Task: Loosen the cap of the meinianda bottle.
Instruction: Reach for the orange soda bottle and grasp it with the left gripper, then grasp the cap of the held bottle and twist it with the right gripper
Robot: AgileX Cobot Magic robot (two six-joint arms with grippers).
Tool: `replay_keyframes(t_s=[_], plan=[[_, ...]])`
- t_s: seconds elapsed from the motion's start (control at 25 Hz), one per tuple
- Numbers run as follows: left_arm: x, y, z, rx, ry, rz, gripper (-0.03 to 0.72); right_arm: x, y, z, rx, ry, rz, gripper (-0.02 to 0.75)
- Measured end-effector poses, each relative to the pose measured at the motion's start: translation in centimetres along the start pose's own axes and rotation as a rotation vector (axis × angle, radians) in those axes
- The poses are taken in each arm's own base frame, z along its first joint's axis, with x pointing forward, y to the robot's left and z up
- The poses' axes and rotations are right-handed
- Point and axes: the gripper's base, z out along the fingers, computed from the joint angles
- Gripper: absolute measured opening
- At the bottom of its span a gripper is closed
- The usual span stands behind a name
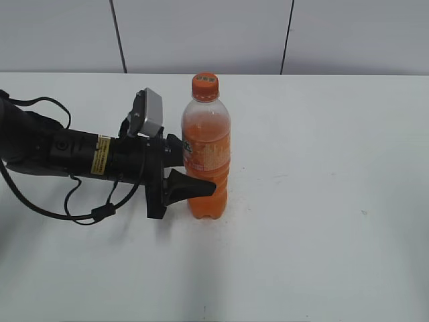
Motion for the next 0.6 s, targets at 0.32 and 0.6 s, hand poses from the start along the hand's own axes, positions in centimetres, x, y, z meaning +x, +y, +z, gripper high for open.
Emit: replay_keyframes(t_s=[0.32,0.6], plan=[[0.0,0.0,0.0,0.000,0.000,0.000,0.387,-10.6,-1.1,4.9,-0.027,0.280,0.013,0.486],[0.0,0.0,0.0,0.002,-0.001,0.001,0.387,-18.5,-2.0,12.3,-0.039,0.453,0.028,0.486]])
